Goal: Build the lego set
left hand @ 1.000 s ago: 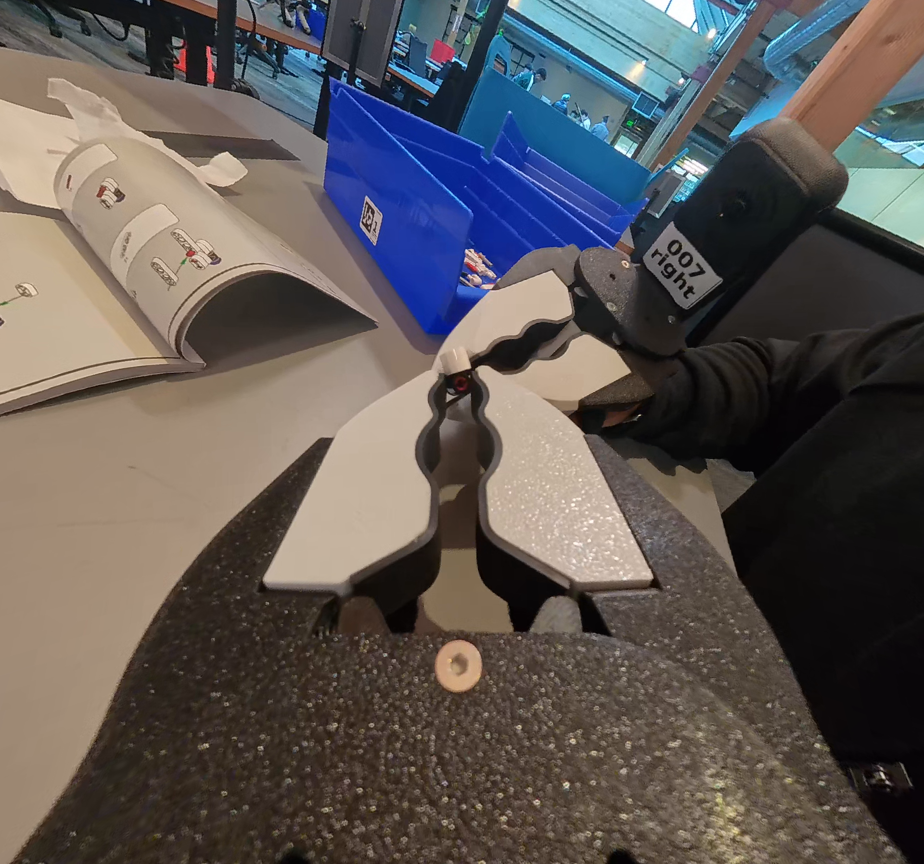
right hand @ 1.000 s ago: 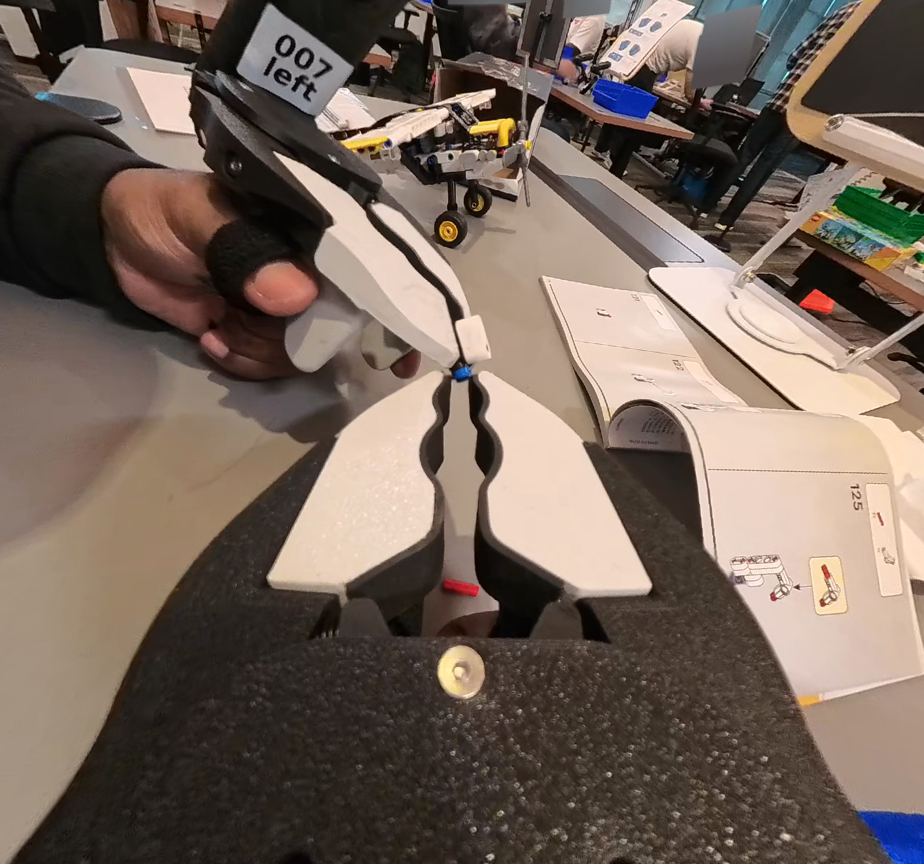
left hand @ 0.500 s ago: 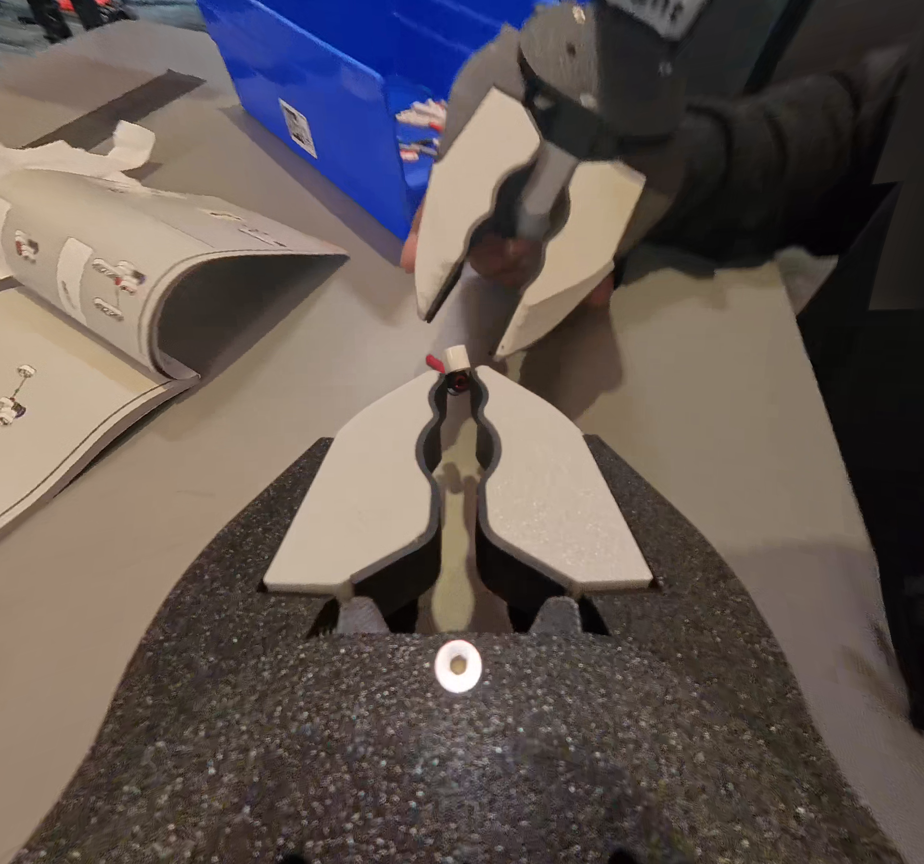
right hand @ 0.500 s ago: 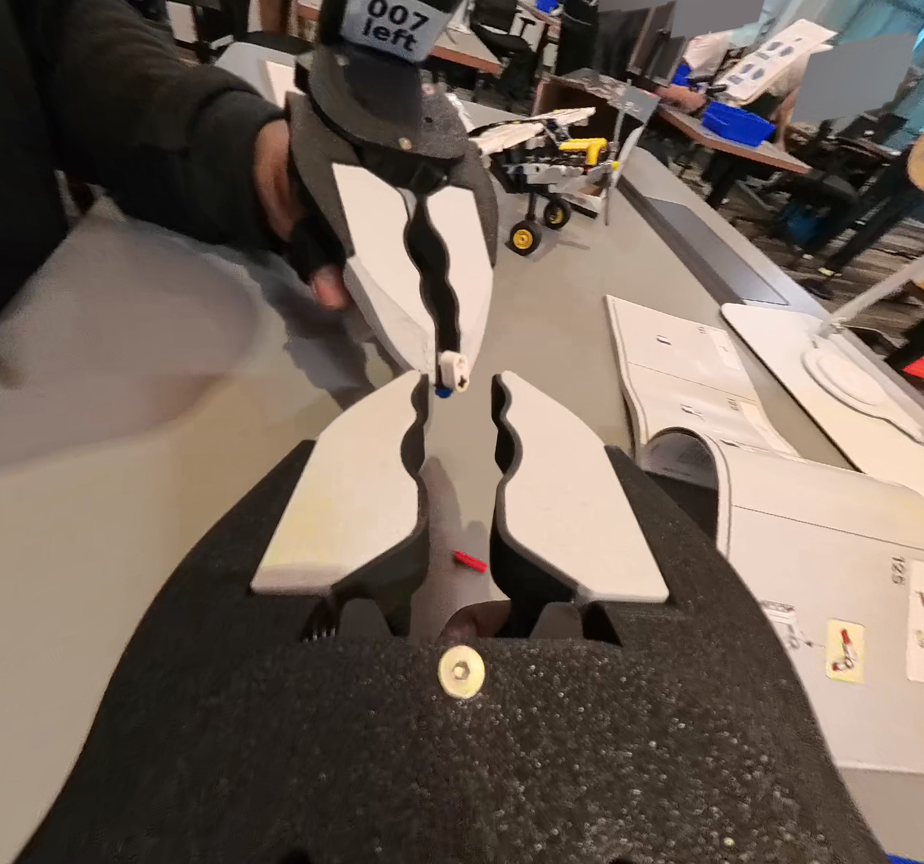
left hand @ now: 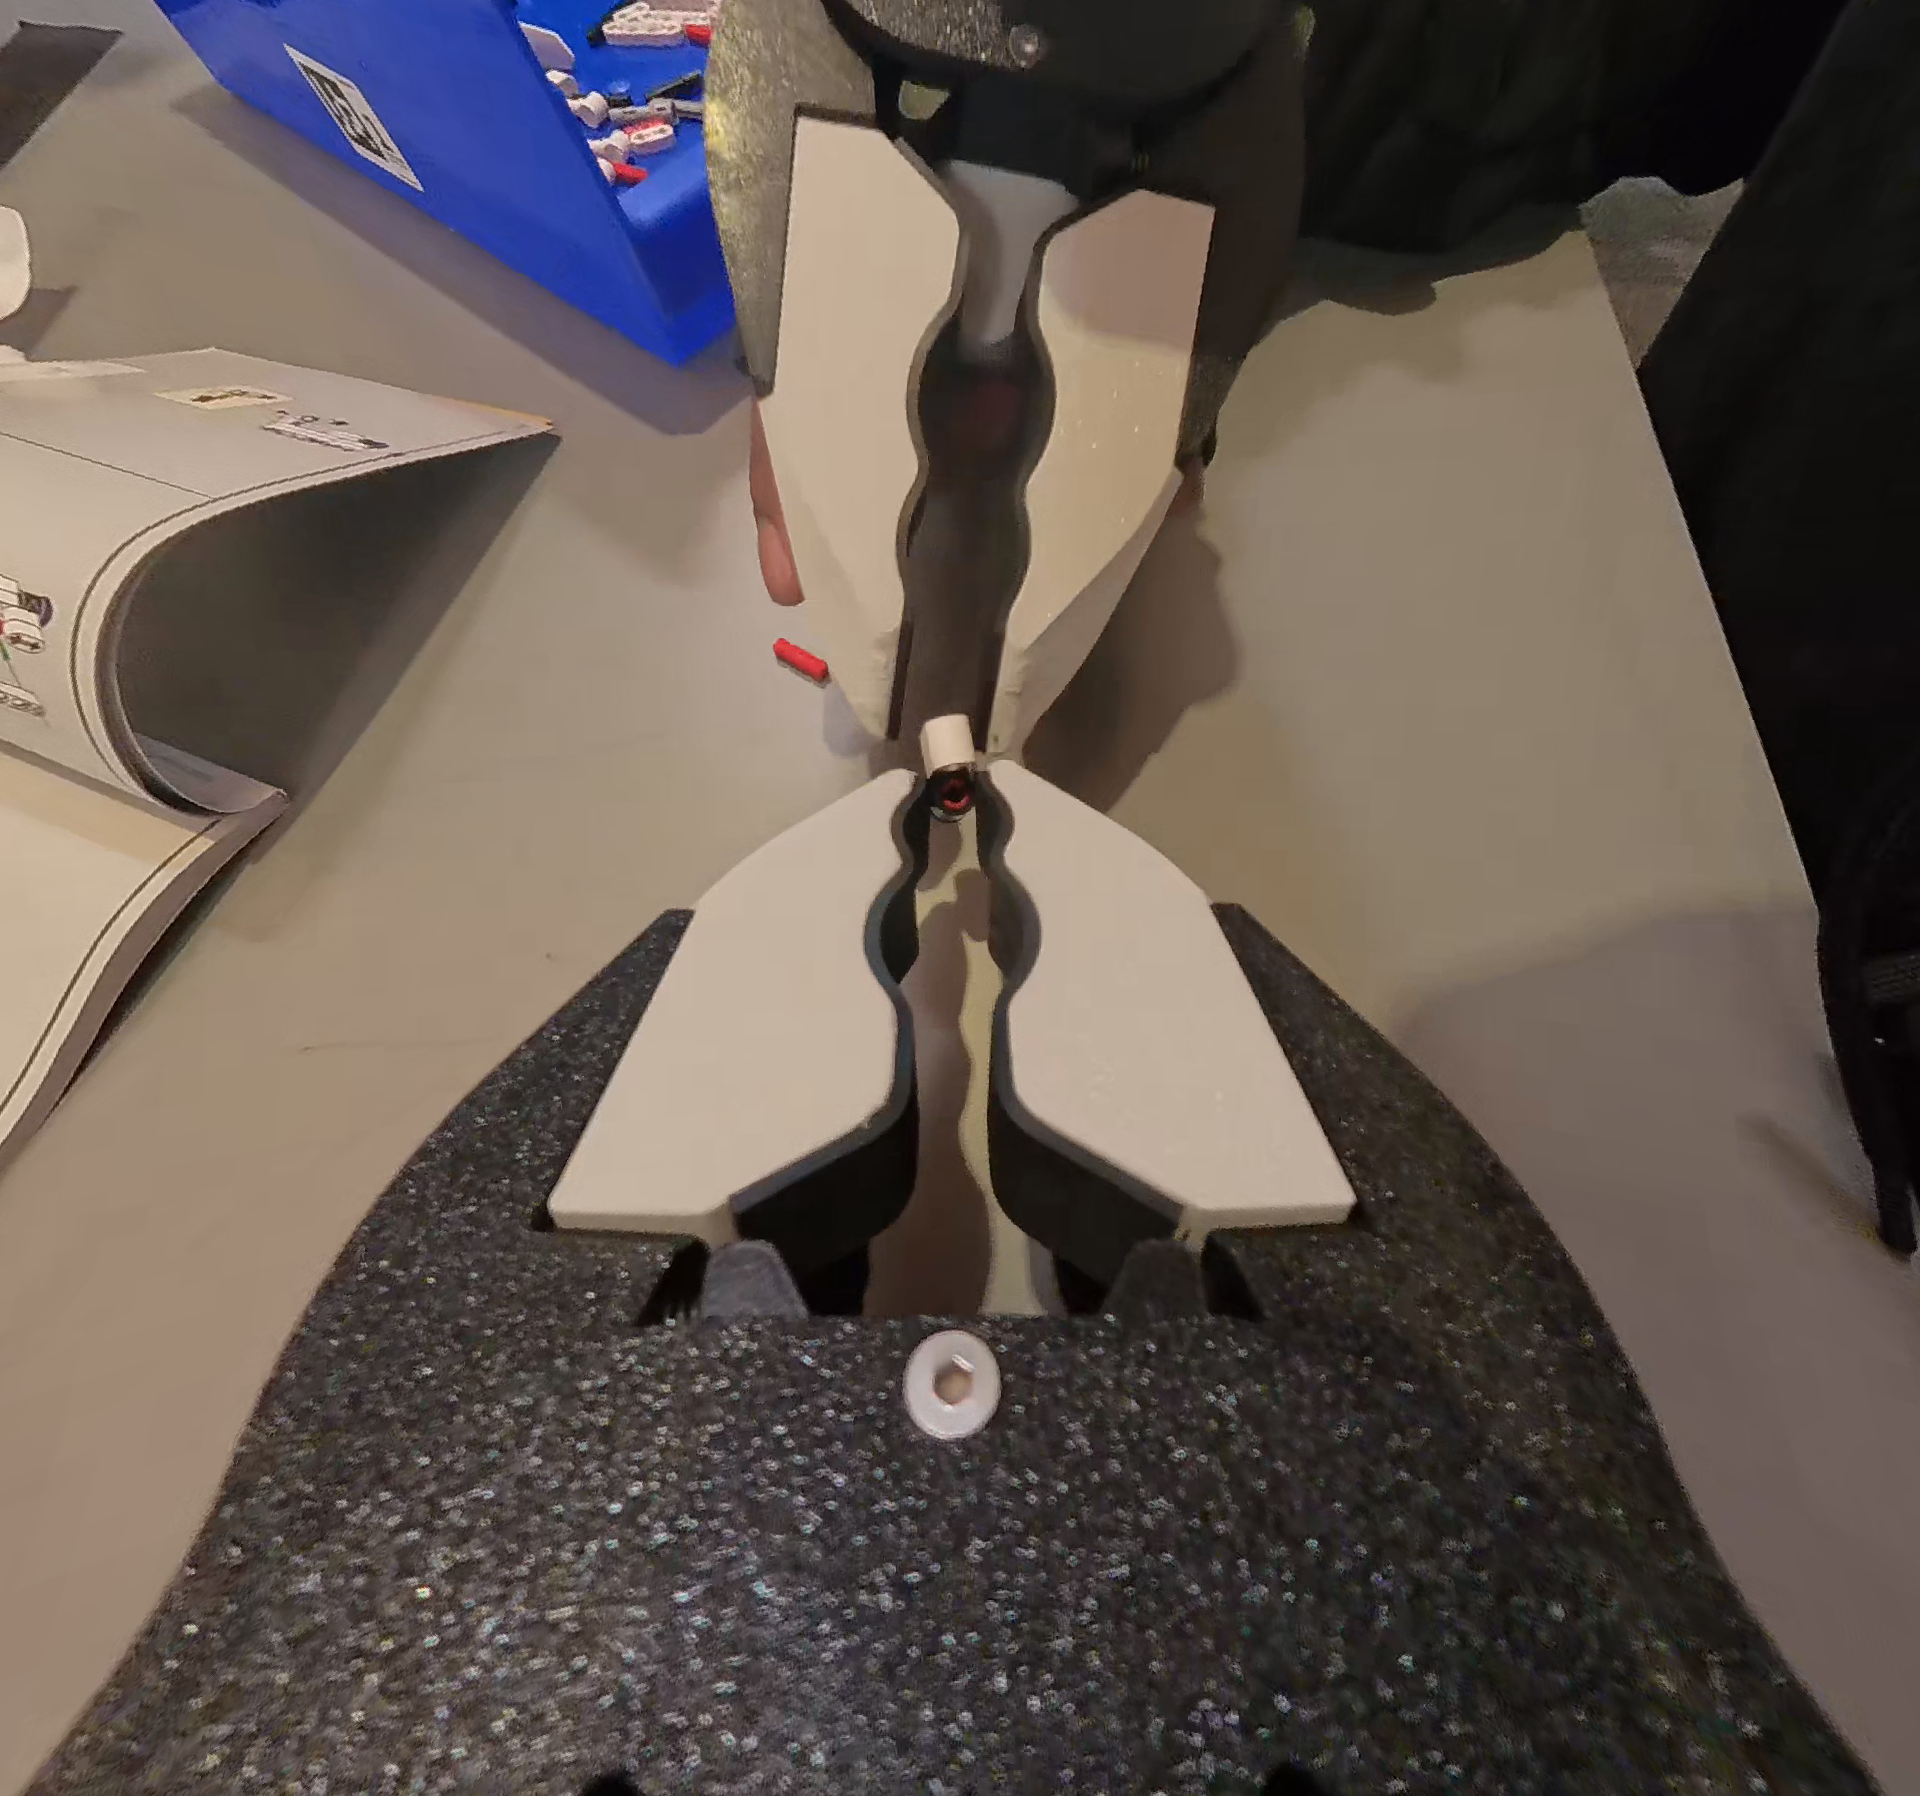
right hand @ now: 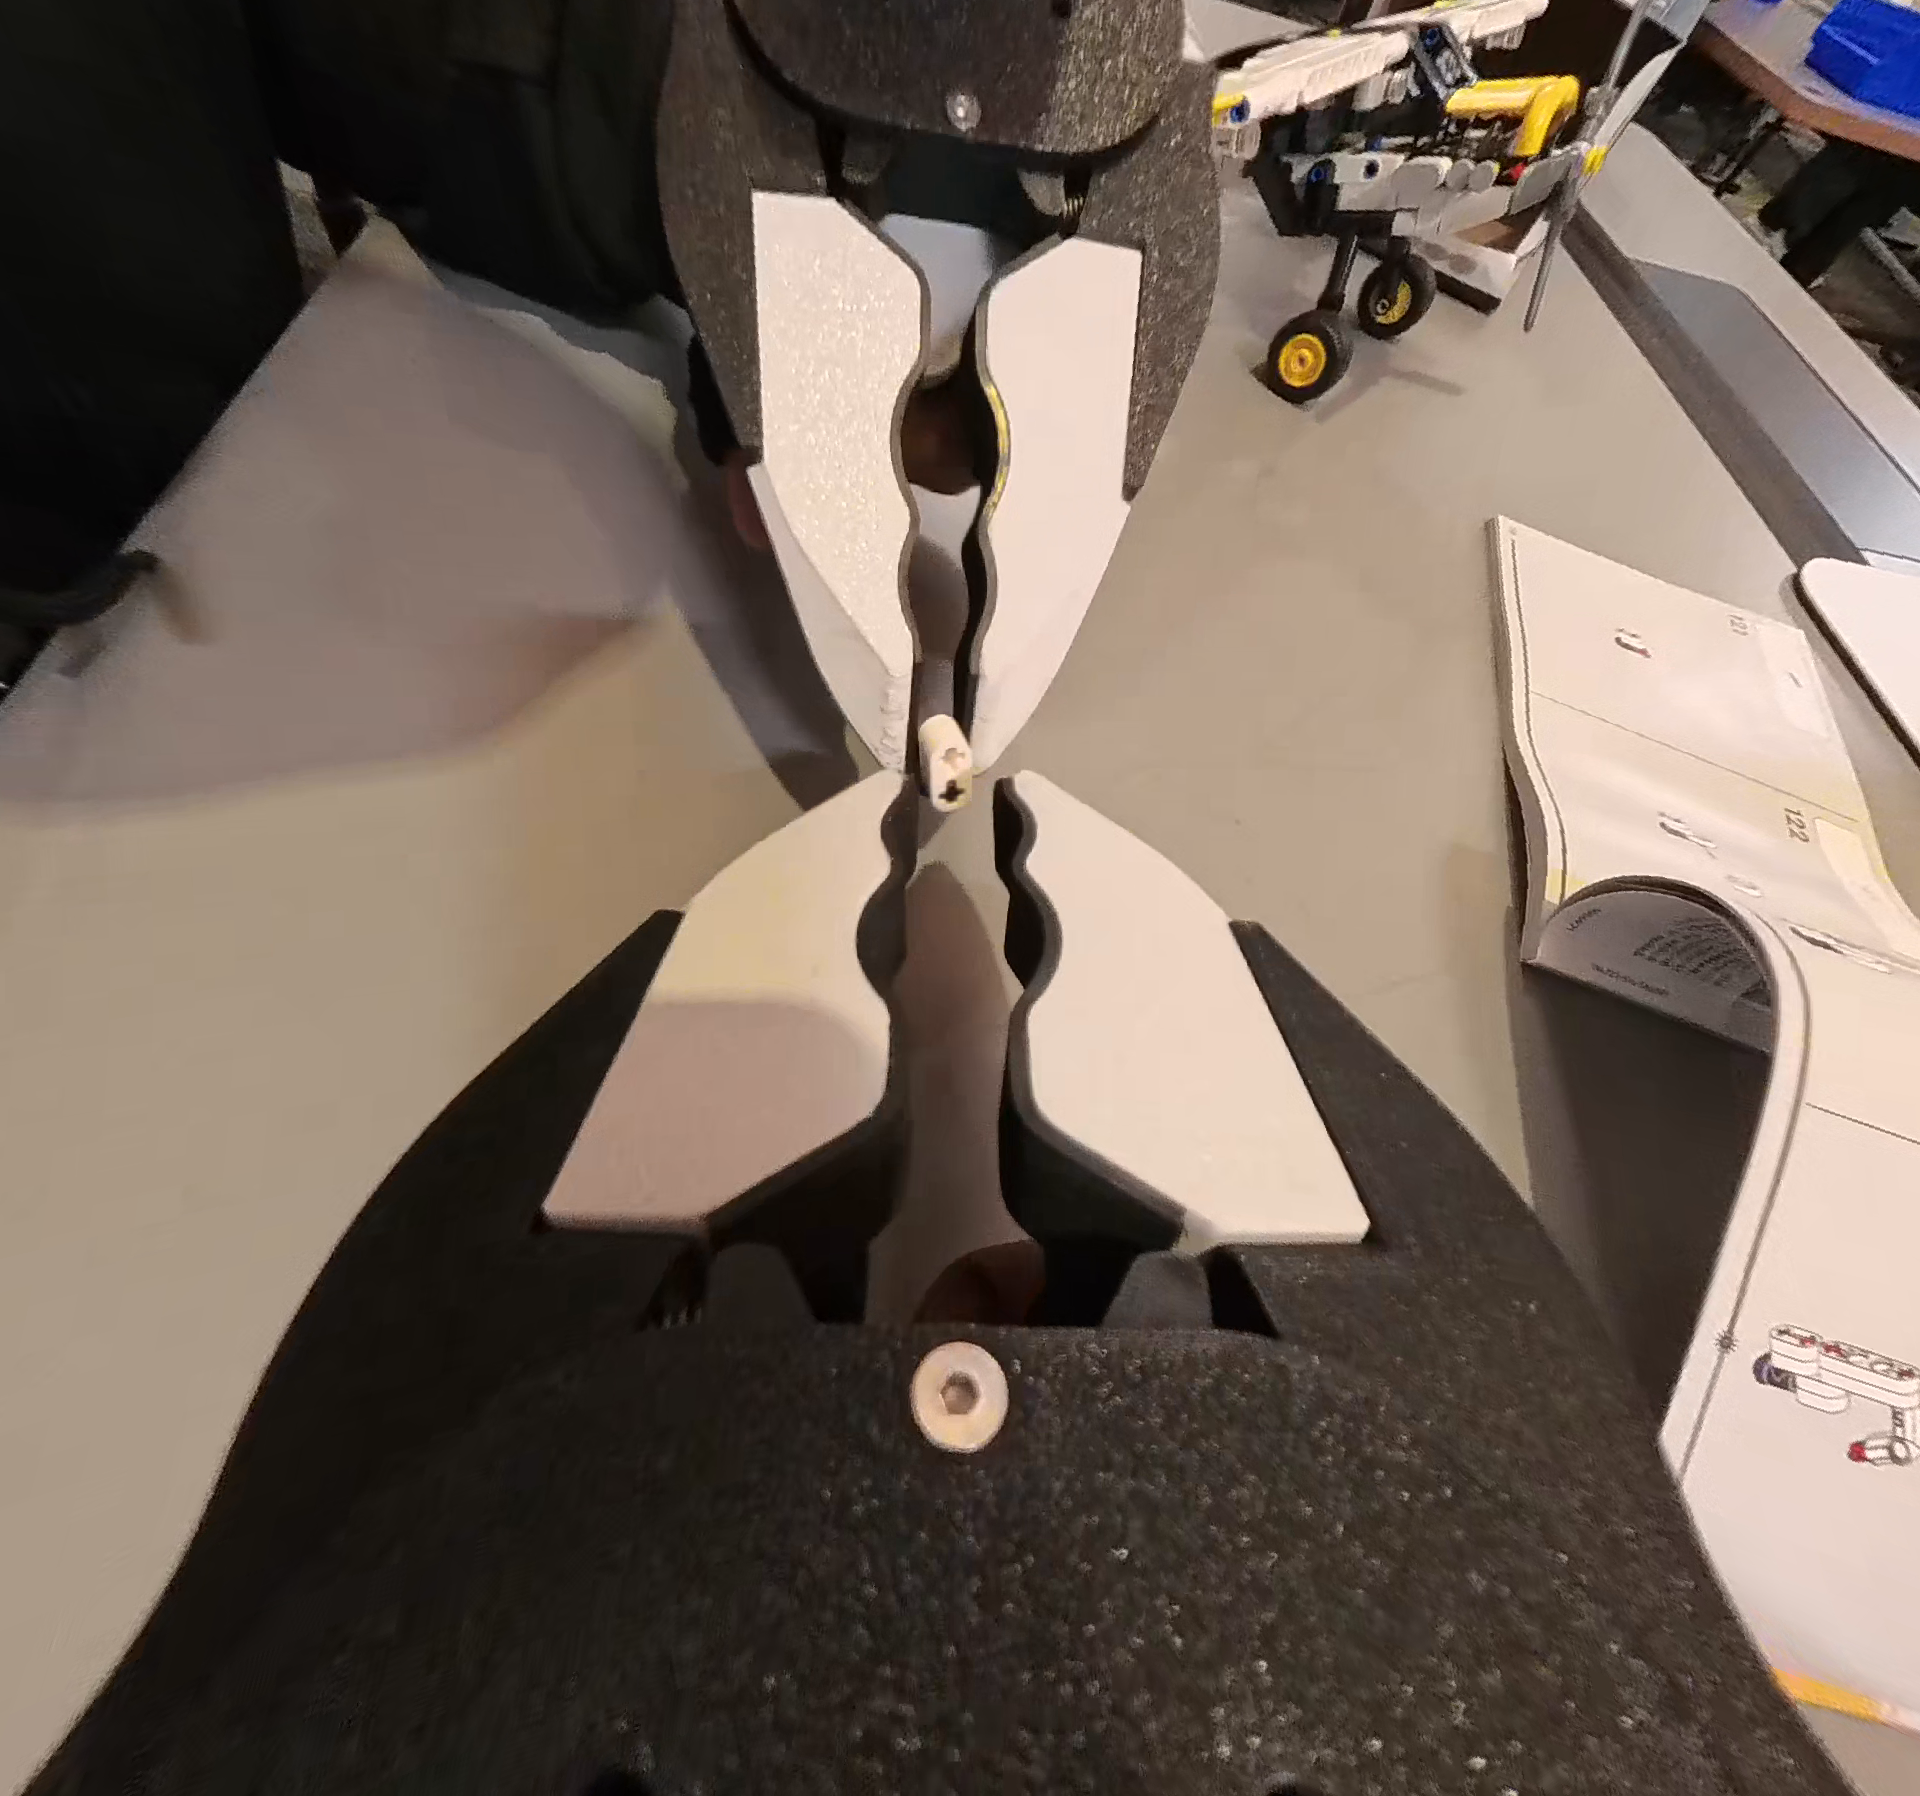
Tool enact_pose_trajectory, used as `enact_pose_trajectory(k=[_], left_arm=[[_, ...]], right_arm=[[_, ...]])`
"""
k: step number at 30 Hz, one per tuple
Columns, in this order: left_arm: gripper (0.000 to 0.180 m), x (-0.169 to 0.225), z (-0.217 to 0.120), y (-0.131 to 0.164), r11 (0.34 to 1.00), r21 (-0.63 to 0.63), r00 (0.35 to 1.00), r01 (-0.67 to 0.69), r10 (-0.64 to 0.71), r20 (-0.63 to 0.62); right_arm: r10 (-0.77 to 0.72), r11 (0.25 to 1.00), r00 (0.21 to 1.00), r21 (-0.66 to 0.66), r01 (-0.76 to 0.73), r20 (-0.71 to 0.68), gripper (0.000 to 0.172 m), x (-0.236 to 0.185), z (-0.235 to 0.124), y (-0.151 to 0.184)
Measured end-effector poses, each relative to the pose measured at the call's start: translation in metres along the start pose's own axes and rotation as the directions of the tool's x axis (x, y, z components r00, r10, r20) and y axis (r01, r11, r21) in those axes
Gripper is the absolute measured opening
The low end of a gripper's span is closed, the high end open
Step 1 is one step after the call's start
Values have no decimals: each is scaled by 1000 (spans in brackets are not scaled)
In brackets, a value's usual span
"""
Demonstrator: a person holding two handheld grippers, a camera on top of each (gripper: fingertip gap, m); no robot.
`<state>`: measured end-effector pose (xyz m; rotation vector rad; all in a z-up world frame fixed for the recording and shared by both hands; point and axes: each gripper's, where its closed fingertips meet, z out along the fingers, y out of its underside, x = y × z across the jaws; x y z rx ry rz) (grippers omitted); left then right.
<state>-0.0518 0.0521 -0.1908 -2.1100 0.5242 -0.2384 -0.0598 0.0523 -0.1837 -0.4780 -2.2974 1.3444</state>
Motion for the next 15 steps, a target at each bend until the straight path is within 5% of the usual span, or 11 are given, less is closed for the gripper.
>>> enact_pose_trajectory(k=[6, 15], left_arm=[[8, 1, 0, 1, 1000, -3, 1000, 15, -15, -8], [15, -19, -12, -25, 936, 272, 975, 223, -220, -41]], right_arm=[[-31, 1000, 1000, -6, 31, 0, 8, -3, 3, 1], [207, 957, 977, 218, -191, -57, 7, 22, -12, -26]])
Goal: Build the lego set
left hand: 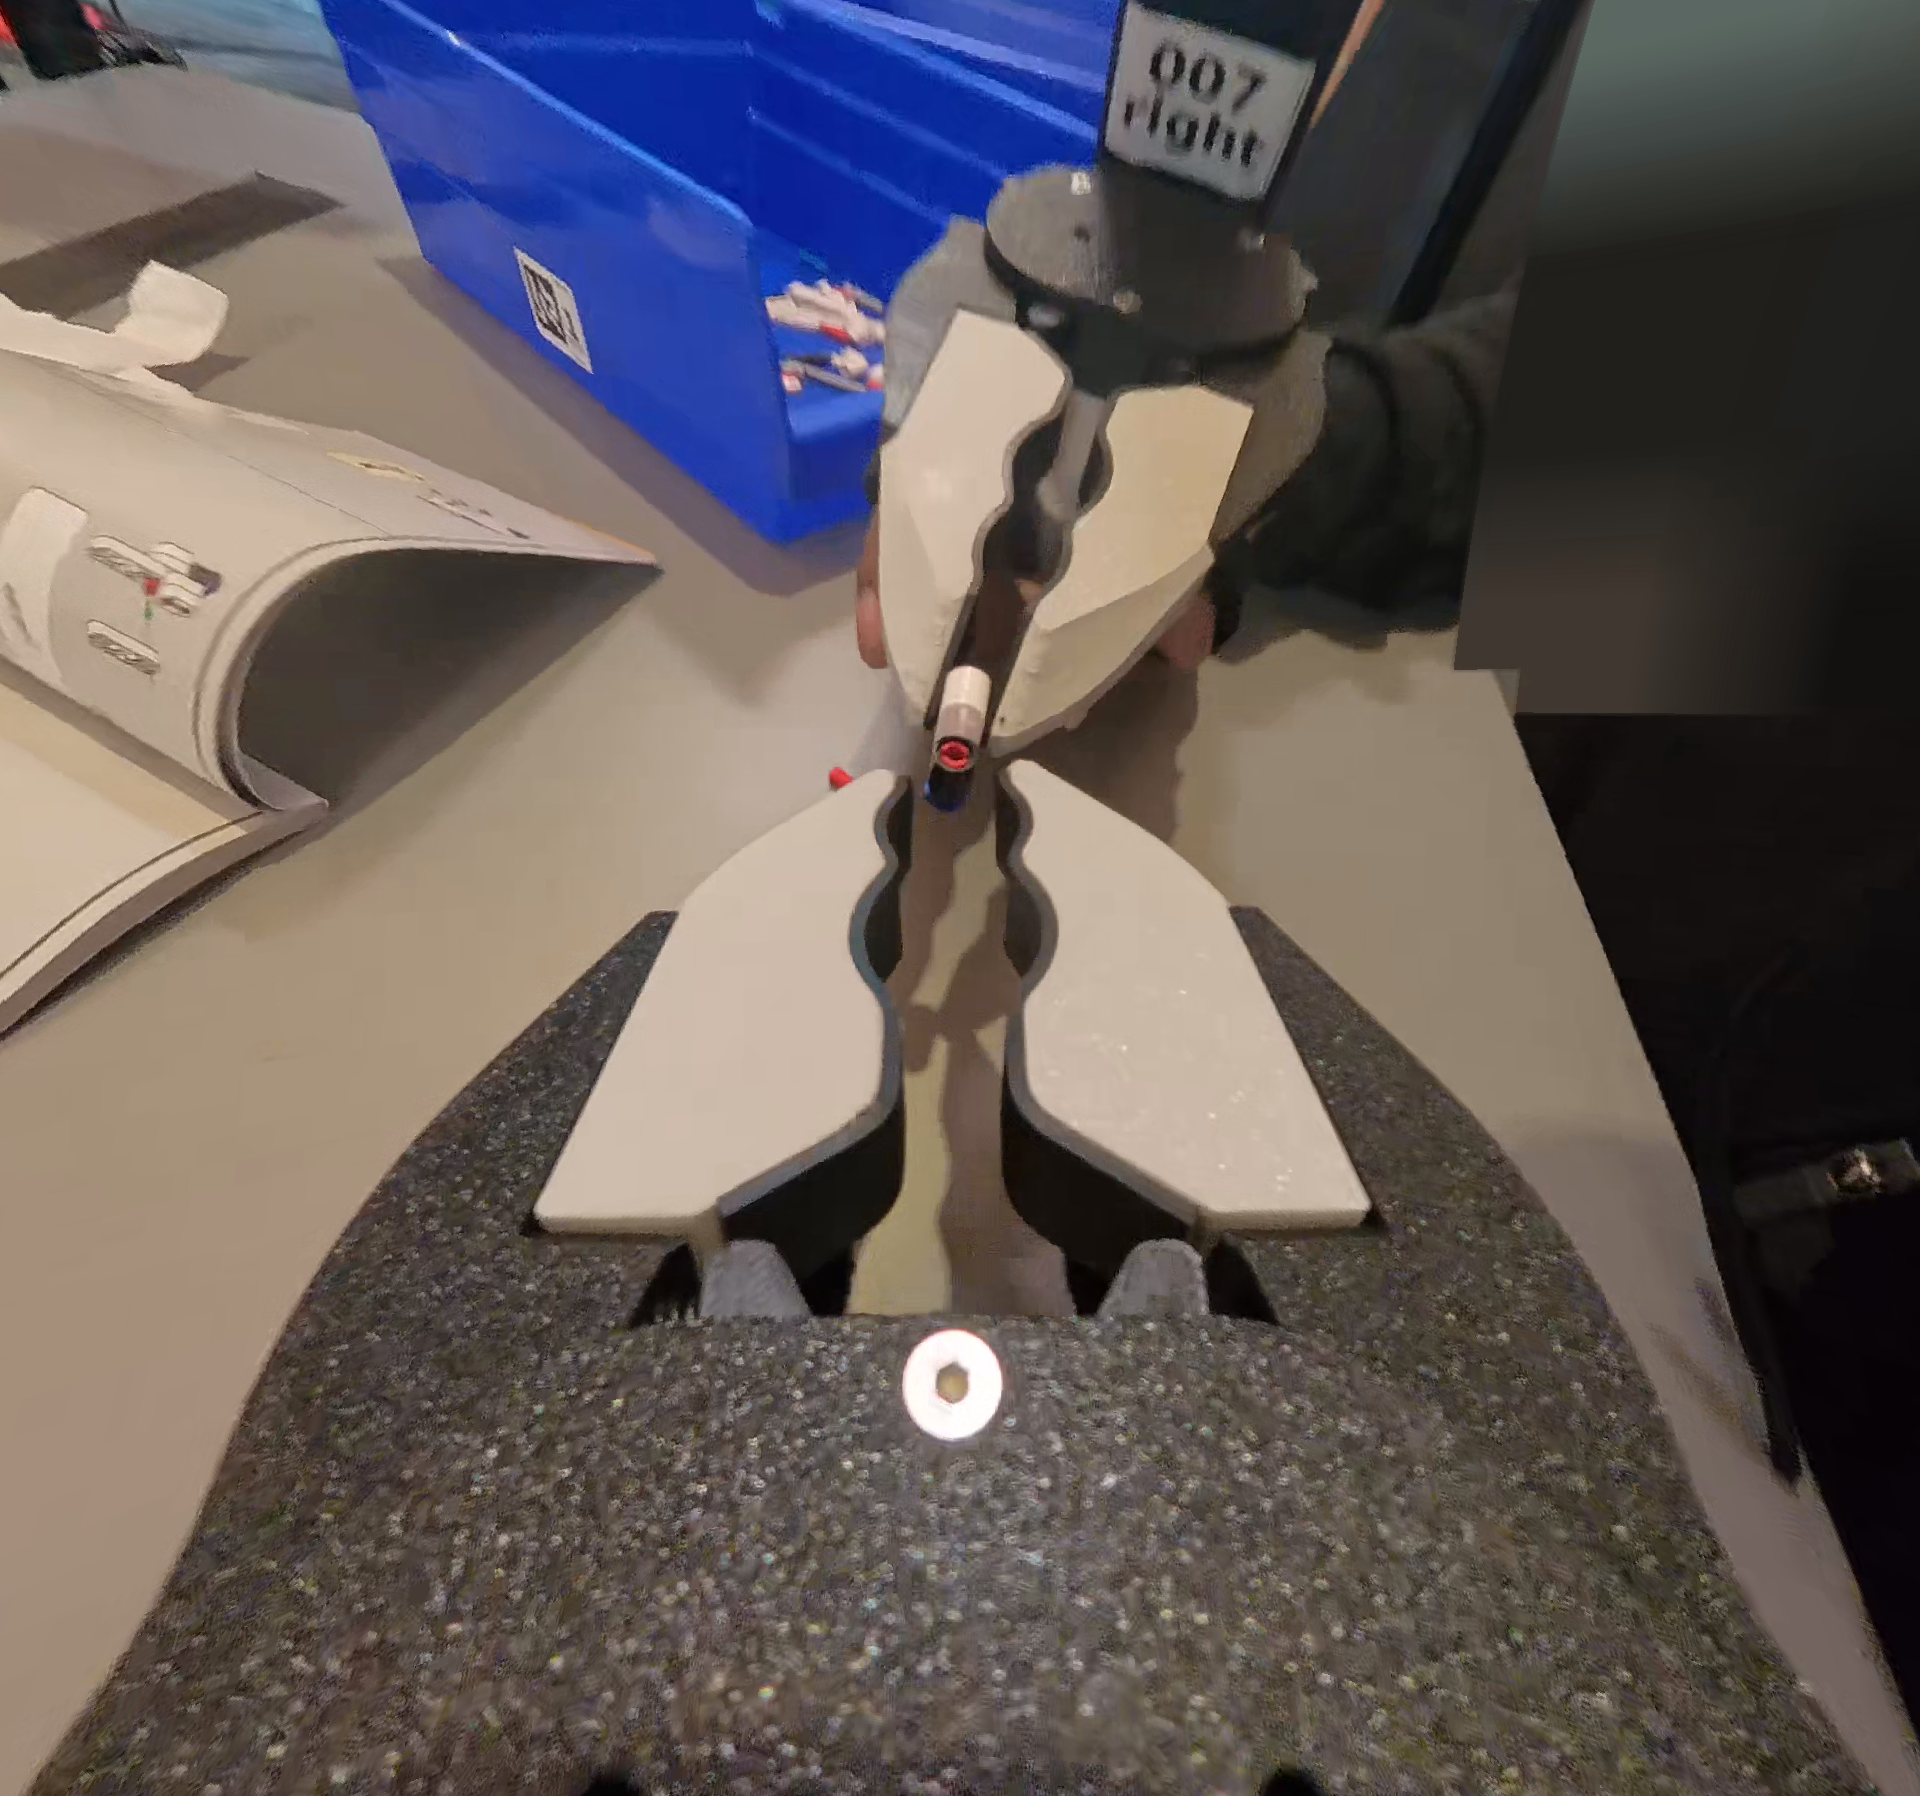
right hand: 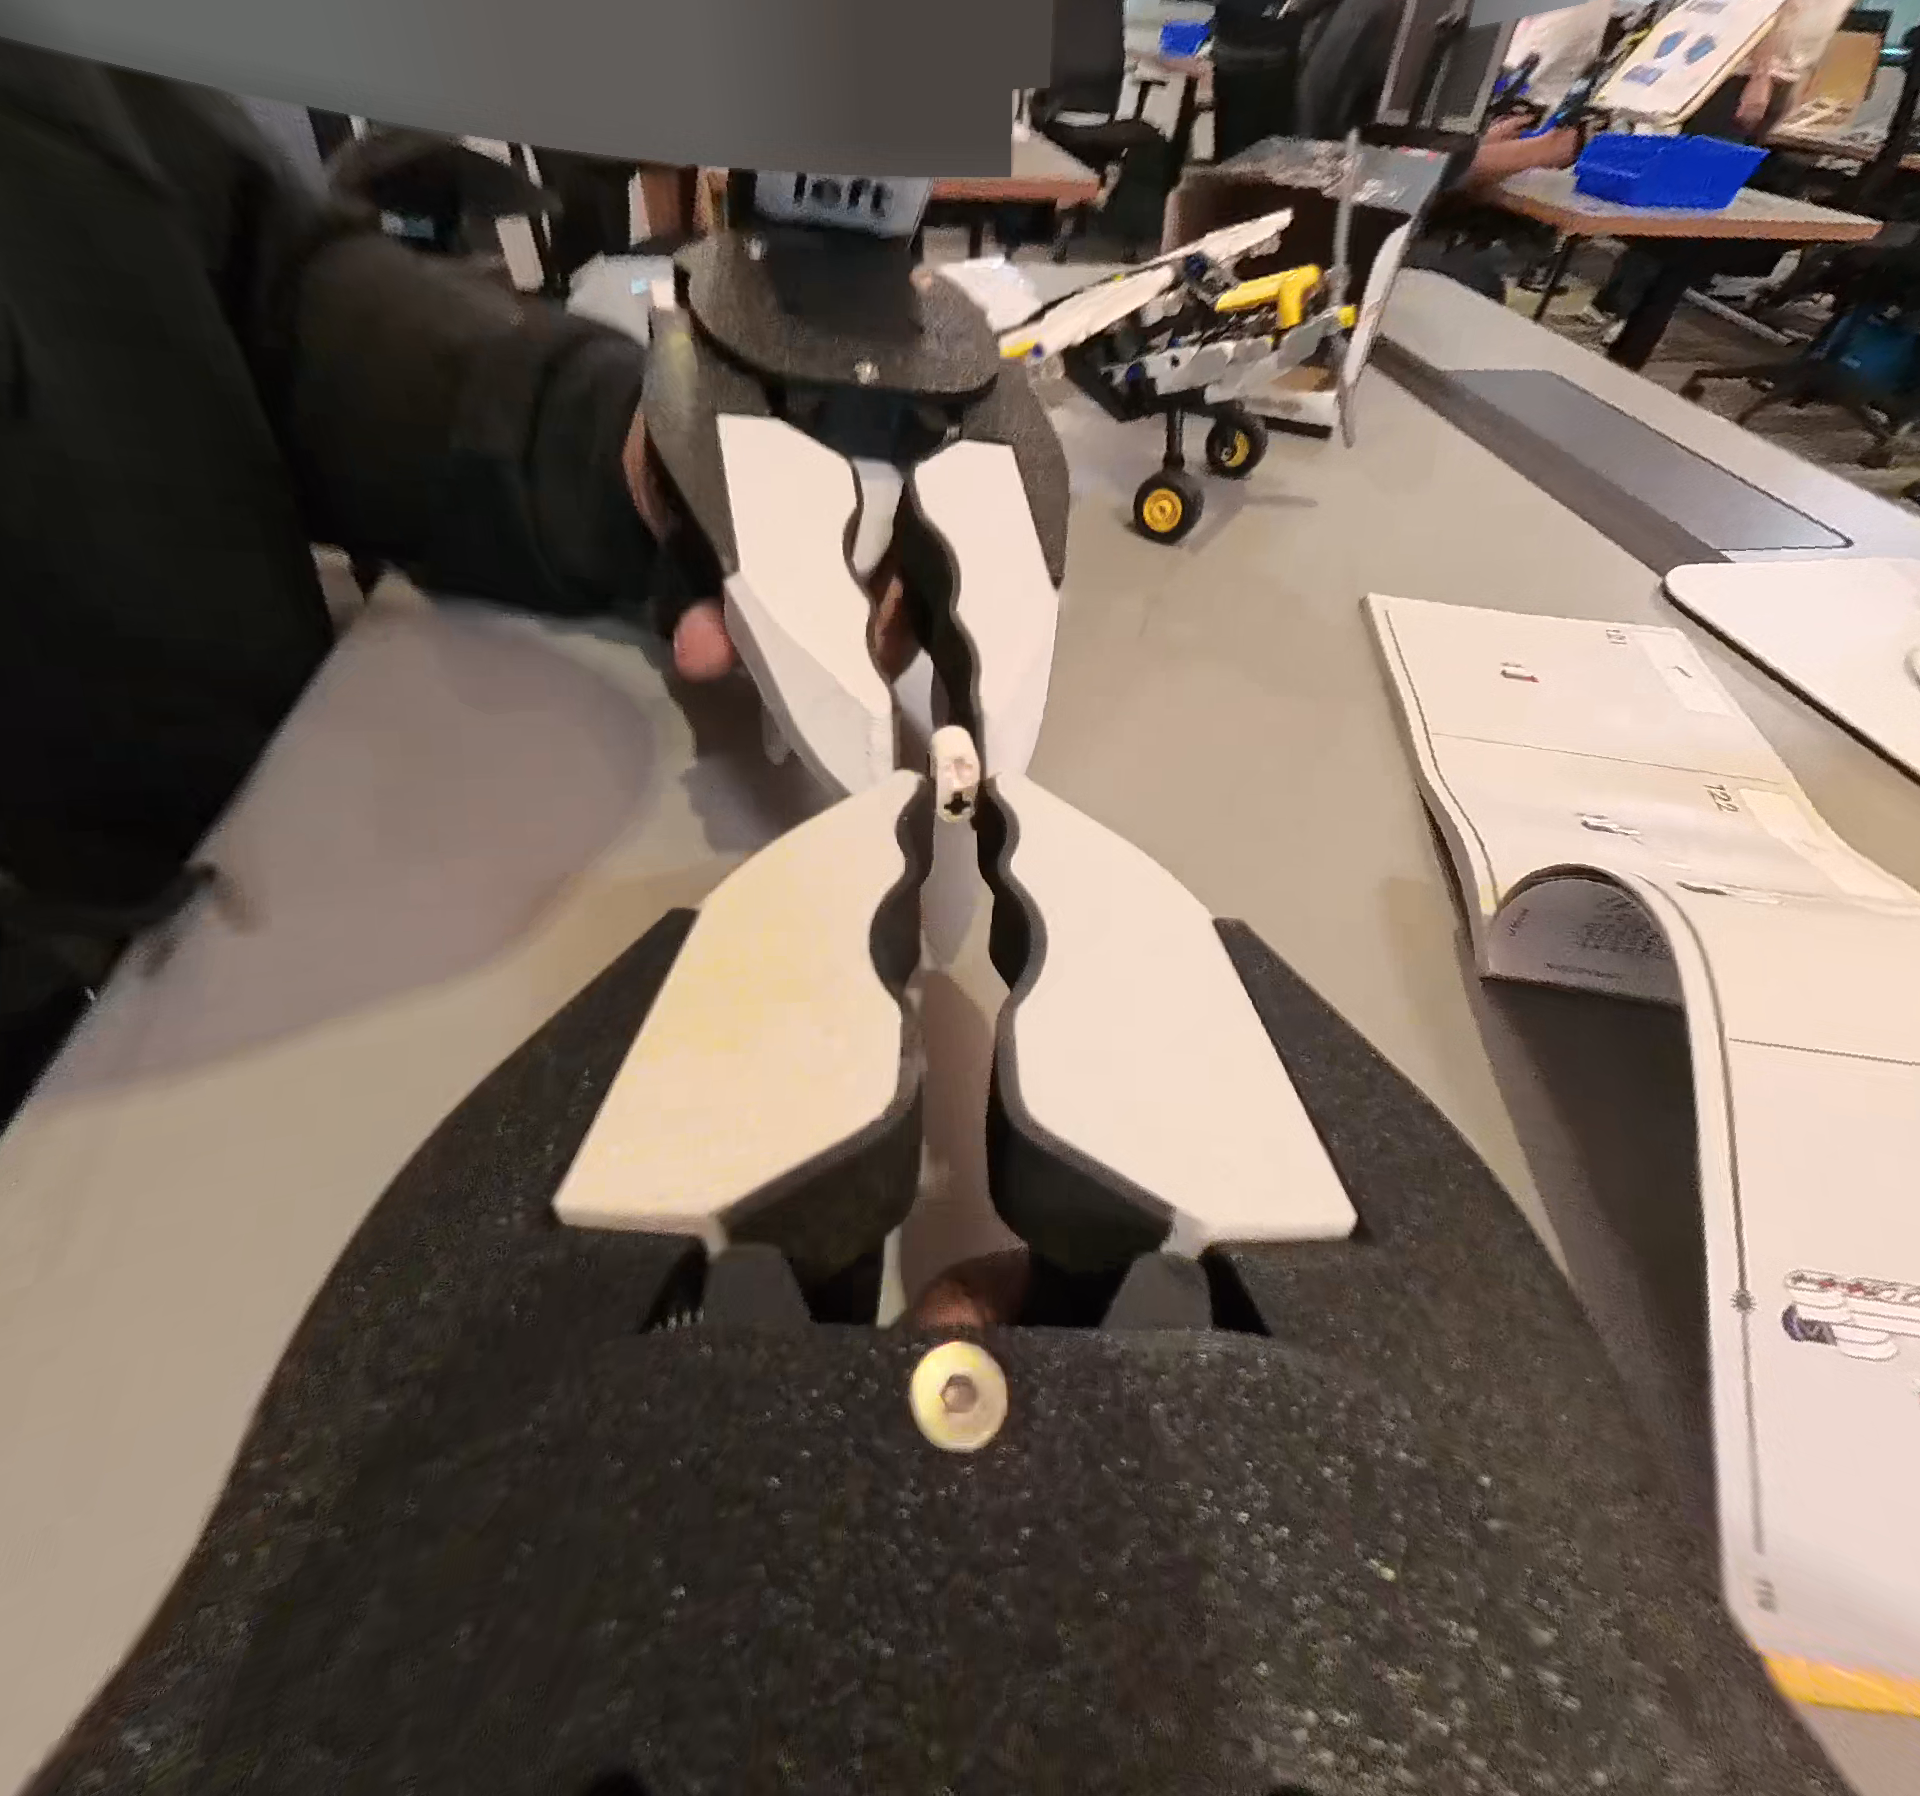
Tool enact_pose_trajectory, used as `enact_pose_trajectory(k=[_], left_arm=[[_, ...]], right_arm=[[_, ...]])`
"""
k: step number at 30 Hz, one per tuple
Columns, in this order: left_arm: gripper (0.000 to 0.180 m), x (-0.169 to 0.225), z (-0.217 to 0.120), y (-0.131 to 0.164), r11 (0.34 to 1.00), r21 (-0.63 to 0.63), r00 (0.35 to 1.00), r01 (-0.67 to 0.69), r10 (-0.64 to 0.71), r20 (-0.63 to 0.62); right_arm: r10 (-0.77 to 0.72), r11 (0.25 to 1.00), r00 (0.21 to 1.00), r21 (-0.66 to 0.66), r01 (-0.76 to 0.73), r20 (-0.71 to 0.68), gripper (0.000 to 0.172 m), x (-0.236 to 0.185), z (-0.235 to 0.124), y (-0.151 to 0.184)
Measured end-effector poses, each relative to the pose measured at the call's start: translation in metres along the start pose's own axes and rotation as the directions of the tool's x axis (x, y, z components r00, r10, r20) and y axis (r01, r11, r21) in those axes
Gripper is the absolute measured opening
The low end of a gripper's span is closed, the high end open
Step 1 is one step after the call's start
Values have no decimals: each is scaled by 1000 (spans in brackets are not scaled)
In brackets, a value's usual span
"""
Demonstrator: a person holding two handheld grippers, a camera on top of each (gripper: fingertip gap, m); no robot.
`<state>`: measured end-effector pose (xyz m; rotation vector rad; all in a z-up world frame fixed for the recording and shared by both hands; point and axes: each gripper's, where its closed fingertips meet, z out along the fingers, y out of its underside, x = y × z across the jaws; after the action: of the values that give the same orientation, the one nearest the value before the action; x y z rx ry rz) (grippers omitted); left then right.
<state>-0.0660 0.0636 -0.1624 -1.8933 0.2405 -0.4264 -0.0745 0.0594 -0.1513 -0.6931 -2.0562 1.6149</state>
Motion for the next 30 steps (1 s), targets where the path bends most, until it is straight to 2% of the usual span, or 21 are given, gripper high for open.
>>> enact_pose_trajectory(k=[5, 9, 12, 15, 19, 22, 30], left_arm=[[12, -2, 1, -6, 994, 88, 998, 67, -66, -16], [8, -5, 0, -6, 992, 98, 997, 82, -82, -3], [7, -9, -1, -2, 992, 74, 994, 104, -106, 12], [7, -10, 1, 6, 994, 10, 994, 105, -106, 30], [7, -4, 6, 16, 993, -65, 995, 96, -96, 8], [7, -1, 7, 18, 994, -84, 998, 70, -70, 2], [8, 4, 9, 19, 995, -96, 999, 38, -41, -24]], right_arm=[[118, 991, 993, 59, -118, -2, 7, 5, 0, -5], [116, 993, 993, 31, -115, -20, 8, 9, -1, -2], [39, 992, 997, -114, -46, -62, 23, 18, -6, 14], [-53, 965, 994, -259, 26, -97, 28, 27, -15, 34], [-29, 986, 999, -166, 26, -16, 27, 12, -11, 22], [-28, 988, 999, -151, 33, 37, 26, -1, -6, 20], [30, 991, 999, -134, -24, 41, 8, -5, -1, 18]])
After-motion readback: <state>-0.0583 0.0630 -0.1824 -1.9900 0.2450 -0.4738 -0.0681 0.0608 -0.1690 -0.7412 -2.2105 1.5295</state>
